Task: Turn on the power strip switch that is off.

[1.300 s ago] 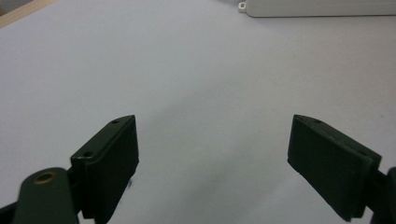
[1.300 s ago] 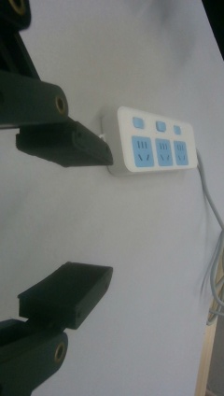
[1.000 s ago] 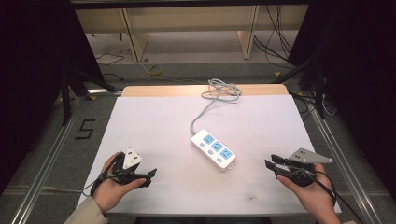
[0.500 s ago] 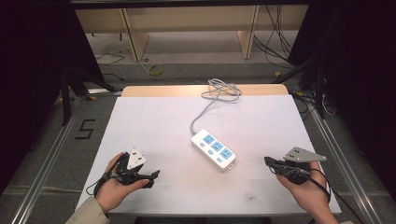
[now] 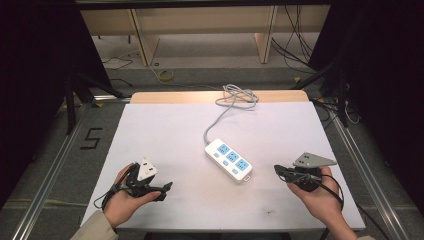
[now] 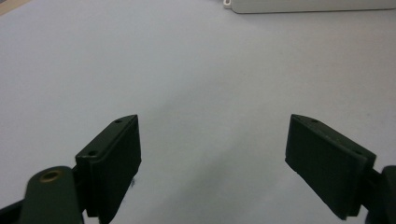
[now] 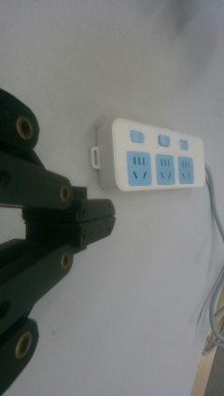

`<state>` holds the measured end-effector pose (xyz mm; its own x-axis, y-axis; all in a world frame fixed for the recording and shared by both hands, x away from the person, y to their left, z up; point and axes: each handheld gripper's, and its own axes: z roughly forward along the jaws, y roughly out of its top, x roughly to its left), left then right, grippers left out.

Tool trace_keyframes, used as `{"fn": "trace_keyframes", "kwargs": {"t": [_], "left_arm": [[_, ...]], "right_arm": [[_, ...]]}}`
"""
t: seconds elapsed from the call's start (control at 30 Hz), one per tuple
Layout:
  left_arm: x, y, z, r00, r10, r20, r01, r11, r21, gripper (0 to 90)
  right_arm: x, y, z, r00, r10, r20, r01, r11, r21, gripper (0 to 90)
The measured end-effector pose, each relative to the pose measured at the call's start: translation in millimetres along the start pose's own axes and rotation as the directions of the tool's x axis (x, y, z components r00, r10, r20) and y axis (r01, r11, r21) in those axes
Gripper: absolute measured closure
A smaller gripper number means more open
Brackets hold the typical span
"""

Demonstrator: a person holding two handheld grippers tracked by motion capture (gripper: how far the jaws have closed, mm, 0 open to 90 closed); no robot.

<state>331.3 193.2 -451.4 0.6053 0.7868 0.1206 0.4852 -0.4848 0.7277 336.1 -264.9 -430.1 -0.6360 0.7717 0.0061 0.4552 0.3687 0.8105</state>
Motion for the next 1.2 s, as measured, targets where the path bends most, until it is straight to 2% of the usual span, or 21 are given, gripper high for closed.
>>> {"fn": "trace_keyframes", "kwargs": {"t": [0.5,1.2], "left_arm": [[-0.1,0.4,0.6,0.9999,0.007,-0.007,-0.007,1.0,0.006,17.5],[0.3,0.4,0.2,0.9999,0.009,-0.01,-0.009,1.0,0.003,17.3]], "right_arm": [[4.9,8.5,10.5,0.9997,-0.008,-0.024,0.008,1.0,0.012,90.0],[8.6,16.9,18.9,0.9994,-0.015,-0.032,0.015,1.0,0.01,90.0]]}}
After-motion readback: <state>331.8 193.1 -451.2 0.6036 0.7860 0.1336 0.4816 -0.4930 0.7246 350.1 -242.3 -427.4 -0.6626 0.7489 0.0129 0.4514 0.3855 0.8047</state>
